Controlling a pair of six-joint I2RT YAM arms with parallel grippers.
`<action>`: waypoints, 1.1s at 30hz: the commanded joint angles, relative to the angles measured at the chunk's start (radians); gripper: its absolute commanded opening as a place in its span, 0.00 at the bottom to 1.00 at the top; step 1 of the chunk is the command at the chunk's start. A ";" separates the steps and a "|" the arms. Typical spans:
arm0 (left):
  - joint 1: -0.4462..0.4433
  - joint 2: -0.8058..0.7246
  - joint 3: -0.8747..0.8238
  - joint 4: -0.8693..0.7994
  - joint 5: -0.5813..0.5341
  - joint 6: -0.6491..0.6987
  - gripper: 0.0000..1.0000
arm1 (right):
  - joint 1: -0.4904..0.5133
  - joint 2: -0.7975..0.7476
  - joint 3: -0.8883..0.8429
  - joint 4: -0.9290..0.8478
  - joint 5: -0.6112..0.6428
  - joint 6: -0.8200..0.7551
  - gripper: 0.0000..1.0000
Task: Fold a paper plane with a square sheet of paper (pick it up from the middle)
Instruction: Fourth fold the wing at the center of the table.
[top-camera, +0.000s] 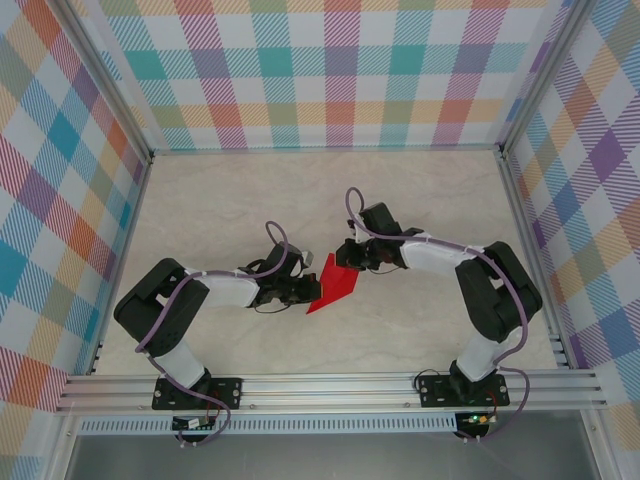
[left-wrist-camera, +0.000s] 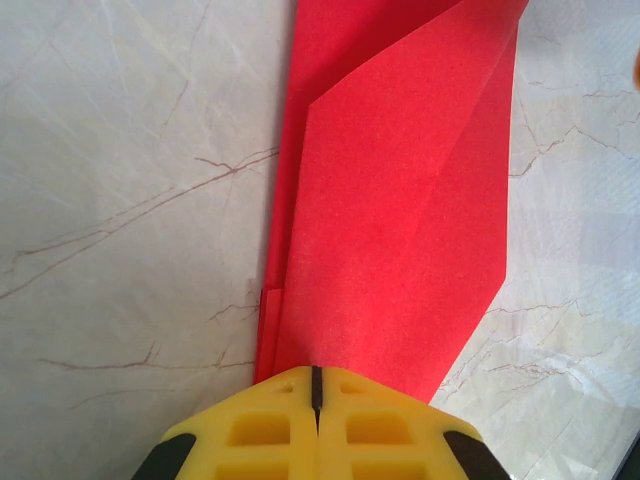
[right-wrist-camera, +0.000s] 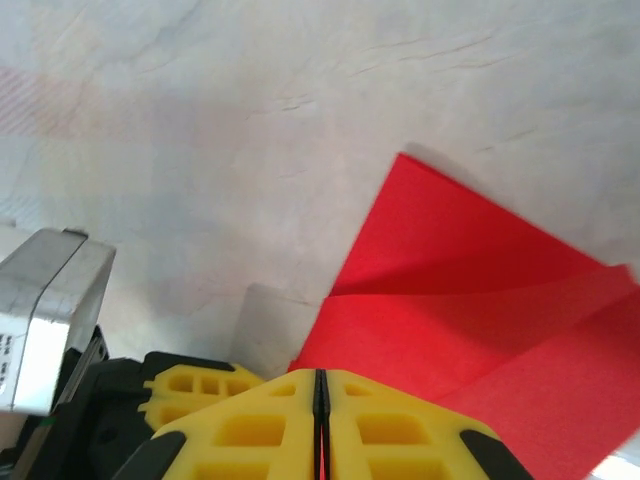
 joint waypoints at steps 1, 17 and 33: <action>0.009 0.036 -0.024 -0.162 -0.065 0.021 0.00 | 0.022 0.046 -0.017 0.019 -0.055 -0.017 0.10; 0.009 0.033 -0.028 -0.184 -0.071 0.019 0.00 | -0.084 0.182 0.047 -0.021 0.016 -0.026 0.09; 0.010 0.033 -0.033 -0.170 -0.063 0.015 0.00 | -0.097 0.069 0.071 -0.032 -0.060 -0.028 0.10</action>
